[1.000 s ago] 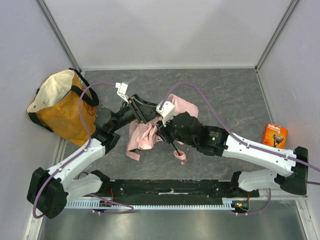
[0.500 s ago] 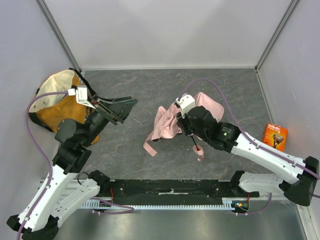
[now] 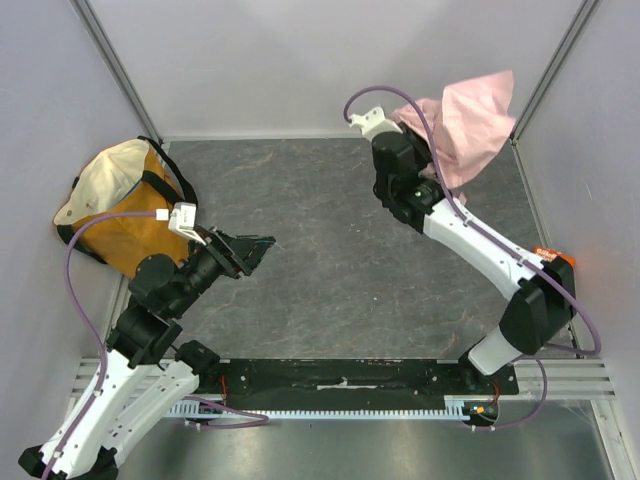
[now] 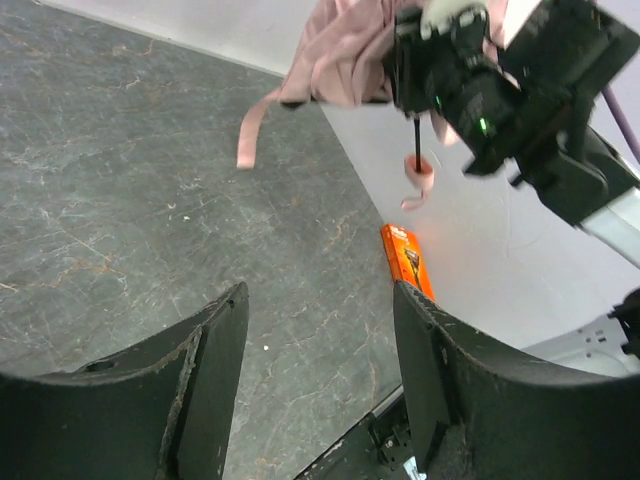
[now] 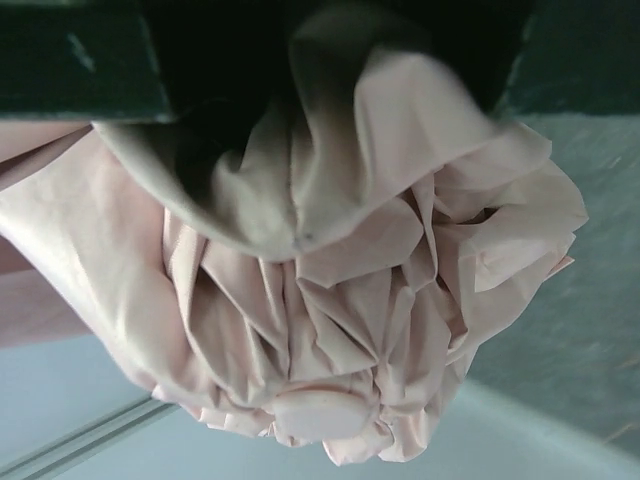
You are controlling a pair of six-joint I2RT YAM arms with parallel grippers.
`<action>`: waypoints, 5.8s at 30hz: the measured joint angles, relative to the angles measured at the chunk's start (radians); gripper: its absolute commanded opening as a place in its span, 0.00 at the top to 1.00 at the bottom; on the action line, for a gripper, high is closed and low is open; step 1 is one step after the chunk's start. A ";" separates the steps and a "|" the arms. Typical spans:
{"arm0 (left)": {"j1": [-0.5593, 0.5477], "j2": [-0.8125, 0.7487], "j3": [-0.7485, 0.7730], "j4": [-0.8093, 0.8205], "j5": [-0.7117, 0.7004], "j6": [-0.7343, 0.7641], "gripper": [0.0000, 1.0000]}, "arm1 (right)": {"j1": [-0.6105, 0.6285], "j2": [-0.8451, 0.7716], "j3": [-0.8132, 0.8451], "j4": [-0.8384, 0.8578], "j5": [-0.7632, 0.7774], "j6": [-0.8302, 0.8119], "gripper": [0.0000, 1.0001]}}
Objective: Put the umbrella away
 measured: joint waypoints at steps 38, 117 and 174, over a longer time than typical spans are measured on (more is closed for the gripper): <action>0.000 -0.281 -0.138 -0.216 -0.005 -0.021 0.30 | 0.426 0.460 -0.285 0.027 -0.134 0.140 1.00; 0.154 1.078 -0.592 1.355 0.291 -0.724 0.09 | 0.210 0.414 -0.083 -0.290 -0.977 0.110 0.99; 0.113 1.398 -0.492 1.630 0.393 -0.531 0.73 | 0.176 0.348 -0.175 -0.234 -1.030 0.180 1.00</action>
